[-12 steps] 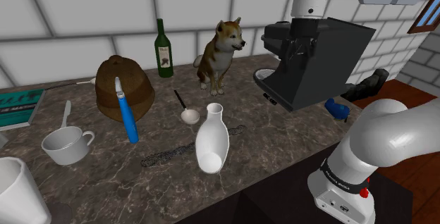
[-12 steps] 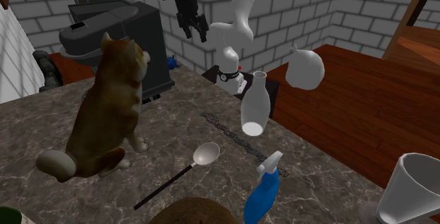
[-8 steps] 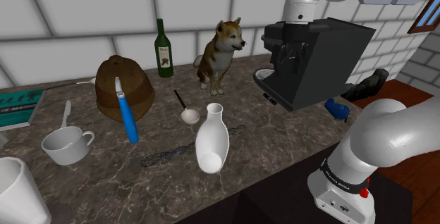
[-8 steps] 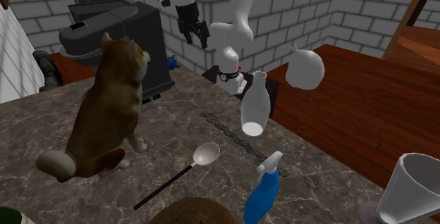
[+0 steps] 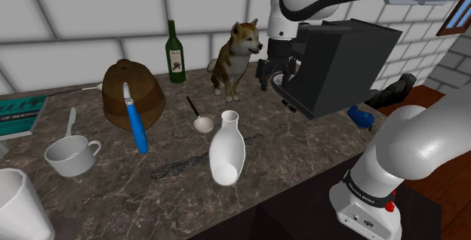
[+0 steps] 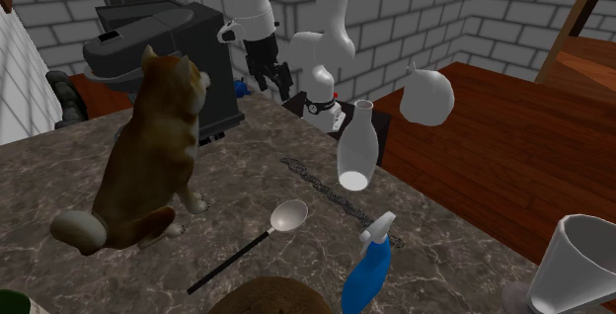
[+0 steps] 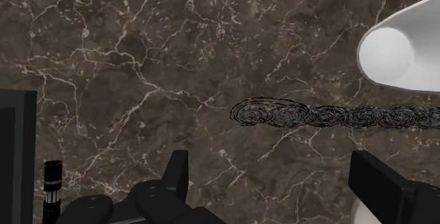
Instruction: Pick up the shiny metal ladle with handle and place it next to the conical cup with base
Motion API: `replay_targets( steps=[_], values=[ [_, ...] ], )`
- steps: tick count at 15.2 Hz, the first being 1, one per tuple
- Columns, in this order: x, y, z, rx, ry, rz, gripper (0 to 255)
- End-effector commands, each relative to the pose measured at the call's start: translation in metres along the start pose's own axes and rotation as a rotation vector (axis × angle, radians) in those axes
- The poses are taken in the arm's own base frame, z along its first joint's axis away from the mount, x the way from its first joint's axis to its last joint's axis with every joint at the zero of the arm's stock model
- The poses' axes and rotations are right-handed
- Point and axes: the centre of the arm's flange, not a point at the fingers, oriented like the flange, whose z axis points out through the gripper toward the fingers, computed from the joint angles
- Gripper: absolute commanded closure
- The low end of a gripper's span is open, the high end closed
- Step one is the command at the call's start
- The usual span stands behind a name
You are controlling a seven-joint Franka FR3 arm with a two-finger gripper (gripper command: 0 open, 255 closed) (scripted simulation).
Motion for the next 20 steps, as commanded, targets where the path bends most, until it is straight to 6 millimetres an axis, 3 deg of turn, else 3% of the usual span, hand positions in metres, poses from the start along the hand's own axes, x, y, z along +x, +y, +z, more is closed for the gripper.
replay_targets(
  steps=[1,20],
  values=[
    [0.017,-0.014,0.011,-0.001,0.007,0.006,0],
    [0.186,-0.161,0.116,-0.024,0.055,0.054,0]
  ],
)
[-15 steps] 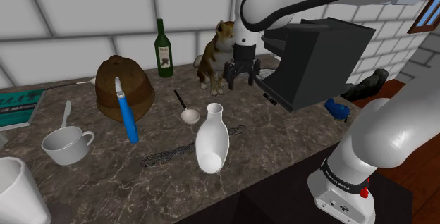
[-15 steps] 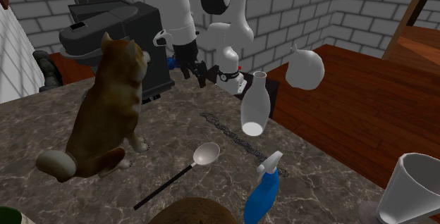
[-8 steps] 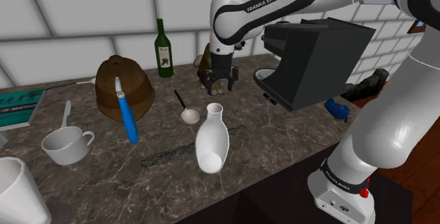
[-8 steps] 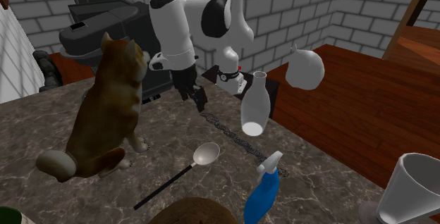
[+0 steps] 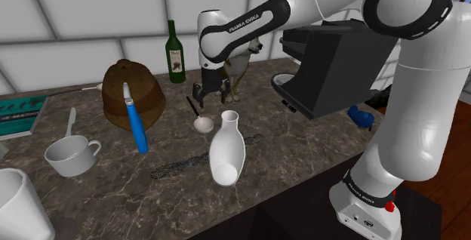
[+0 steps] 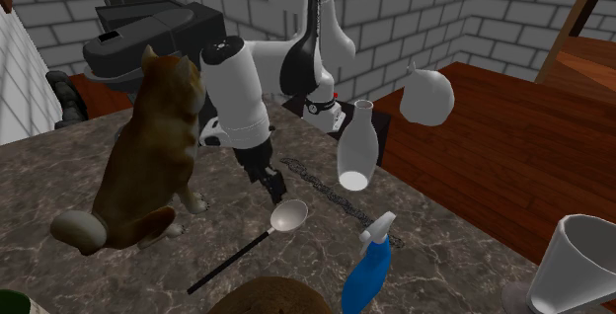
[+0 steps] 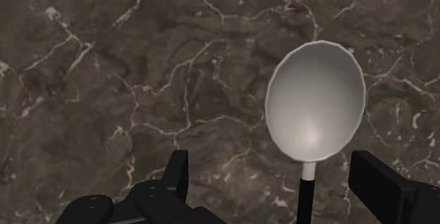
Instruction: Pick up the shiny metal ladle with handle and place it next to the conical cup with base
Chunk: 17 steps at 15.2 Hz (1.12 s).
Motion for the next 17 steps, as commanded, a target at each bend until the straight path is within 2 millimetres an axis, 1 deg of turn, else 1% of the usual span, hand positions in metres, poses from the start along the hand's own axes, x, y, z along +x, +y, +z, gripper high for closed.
replay_targets(
  steps=[1,5,6,12,13,17],
  values=[
    [0.018,-0.015,0.011,-0.003,0.006,0.006,0],
    [0.053,-0.047,0.034,-0.007,0.016,0.016,0],
    [0.056,-0.050,0.036,-0.008,0.017,0.017,0],
    [0.056,-0.049,0.067,-0.008,0.017,0.017,0],
    [0.056,-0.049,0.076,-0.008,0.017,0.017,0],
    [0.056,-0.049,0.076,-0.008,0.017,0.017,0]
  ],
)
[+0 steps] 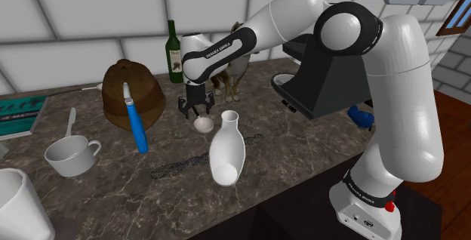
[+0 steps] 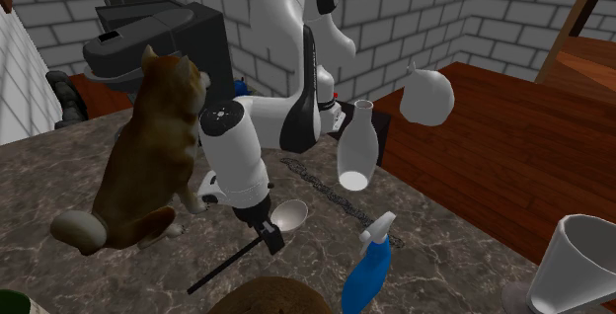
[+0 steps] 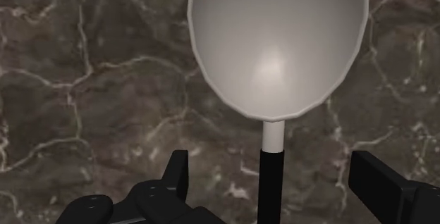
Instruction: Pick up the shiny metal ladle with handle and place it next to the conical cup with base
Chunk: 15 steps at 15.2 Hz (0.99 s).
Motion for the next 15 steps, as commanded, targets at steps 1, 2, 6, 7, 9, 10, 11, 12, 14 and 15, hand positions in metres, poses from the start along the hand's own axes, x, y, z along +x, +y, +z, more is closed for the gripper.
replay_targets(
  steps=[1,2,6,7,9,10,11,12,14,15],
  values=[
    [0.0001,0.0000,0.0004,0.000,0.000,0.000,0],
    [0.0001,0.0000,0.0004,0.000,0.000,0.000,0],
    [0.0001,0.0000,0.0004,0.000,0.000,0.000,255],
    [0.0001,0.0000,0.0004,0.000,0.000,0.000,255],
    [0.0001,0.0000,0.0004,0.000,0.000,0.000,255],
    [0.0001,0.0000,0.0004,0.000,0.000,0.000,255],
    [0.0001,0.0000,0.0004,0.000,0.000,0.000,255],
    [0.0002,0.0000,0.0004,0.000,0.000,0.000,255],
    [0.0001,0.0000,0.0004,0.000,0.000,0.000,255],
    [-0.0004,0.0000,-0.0048,0.000,0.000,0.000,255]
  ],
)
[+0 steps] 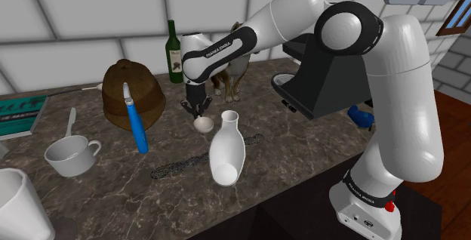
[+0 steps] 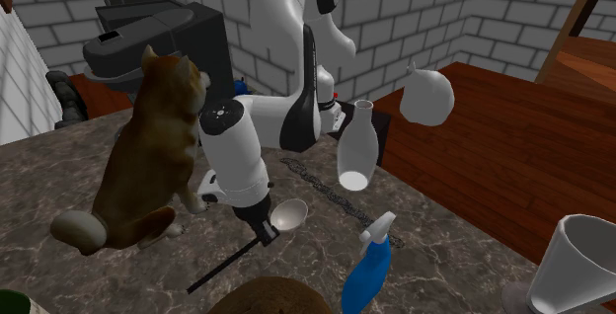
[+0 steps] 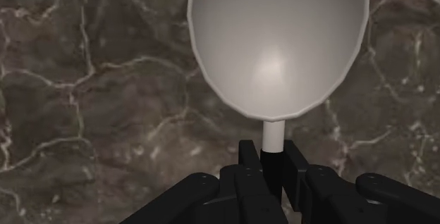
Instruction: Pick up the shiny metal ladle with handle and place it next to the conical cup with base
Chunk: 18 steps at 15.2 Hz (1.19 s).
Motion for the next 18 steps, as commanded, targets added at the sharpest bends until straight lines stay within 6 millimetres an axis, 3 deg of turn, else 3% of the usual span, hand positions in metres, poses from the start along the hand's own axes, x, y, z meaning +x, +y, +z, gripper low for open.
replay_targets(
  steps=[1,18],
  values=[
    [-0.001,0.000,-0.008,0.000,0.000,0.000,255],
    [-0.010,-0.001,-0.097,0.000,0.000,0.000,255]
  ],
)
